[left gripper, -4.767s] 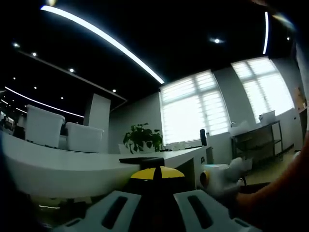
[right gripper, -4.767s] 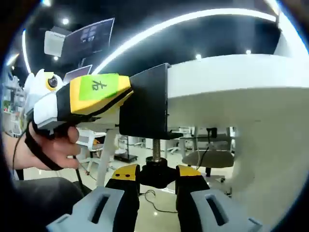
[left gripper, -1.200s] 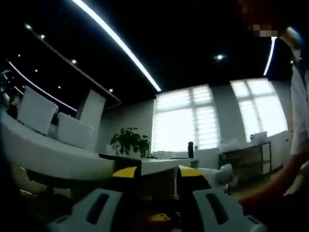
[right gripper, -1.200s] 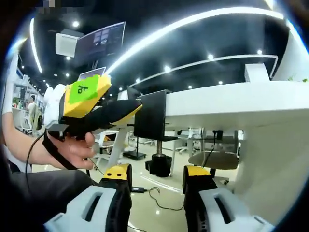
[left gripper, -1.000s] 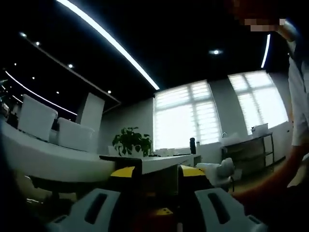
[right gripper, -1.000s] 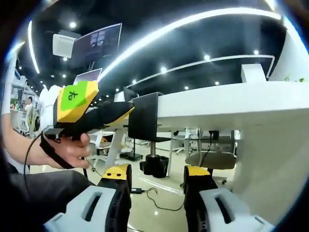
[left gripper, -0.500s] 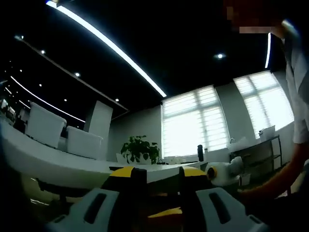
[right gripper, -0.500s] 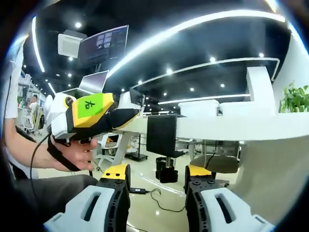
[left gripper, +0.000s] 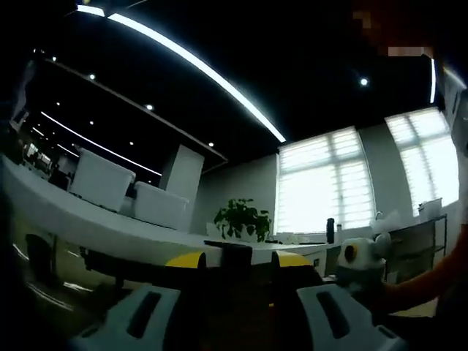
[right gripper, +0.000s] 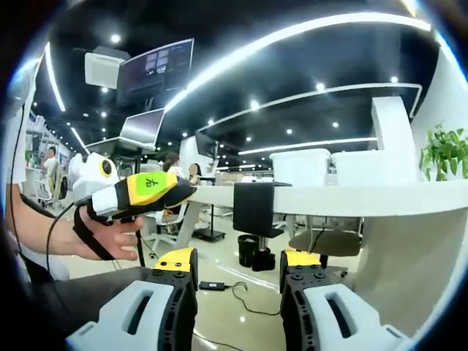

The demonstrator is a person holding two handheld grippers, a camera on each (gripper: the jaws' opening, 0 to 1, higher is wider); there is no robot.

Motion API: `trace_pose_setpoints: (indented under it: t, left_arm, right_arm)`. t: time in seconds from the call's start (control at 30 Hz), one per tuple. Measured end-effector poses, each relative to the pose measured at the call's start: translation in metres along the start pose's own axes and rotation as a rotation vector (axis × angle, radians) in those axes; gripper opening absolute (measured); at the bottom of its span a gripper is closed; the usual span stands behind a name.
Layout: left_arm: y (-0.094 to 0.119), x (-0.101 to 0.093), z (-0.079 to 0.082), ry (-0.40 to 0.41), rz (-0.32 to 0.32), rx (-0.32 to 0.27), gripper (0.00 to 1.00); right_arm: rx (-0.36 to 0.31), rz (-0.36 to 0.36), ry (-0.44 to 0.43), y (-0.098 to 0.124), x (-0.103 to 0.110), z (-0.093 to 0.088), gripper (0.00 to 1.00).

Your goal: Clamp the fixed fixture on the desktop, loosen the retaining clip, secure it to the edge of the desk, and tighten the retaining clip.

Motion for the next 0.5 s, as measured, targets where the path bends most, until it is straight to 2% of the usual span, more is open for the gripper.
trace_pose_setpoints:
  t: [0.3,0.5]
  left_arm:
    - [0.017,0.012,0.006,-0.019,0.053,0.058,0.38]
    - [0.028,0.012,0.017,-0.034,0.093,0.072,0.38]
  right_arm:
    - [0.022,0.004,-0.022,0.019,0.004,0.002,0.43]
    - [0.026,0.009,0.012,0.035,0.015,0.012,0.43]
Point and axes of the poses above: the point that each gripper's makers call its tool centre point, and the gripper's own axes: y roughly backward along the fingers, x roughly to its left, z roughly out of its top, the point moved 7 cm from there along y, roughly backward along the fingers, and after that the axes turned 11 degrees about x, right-handed, at the moved point
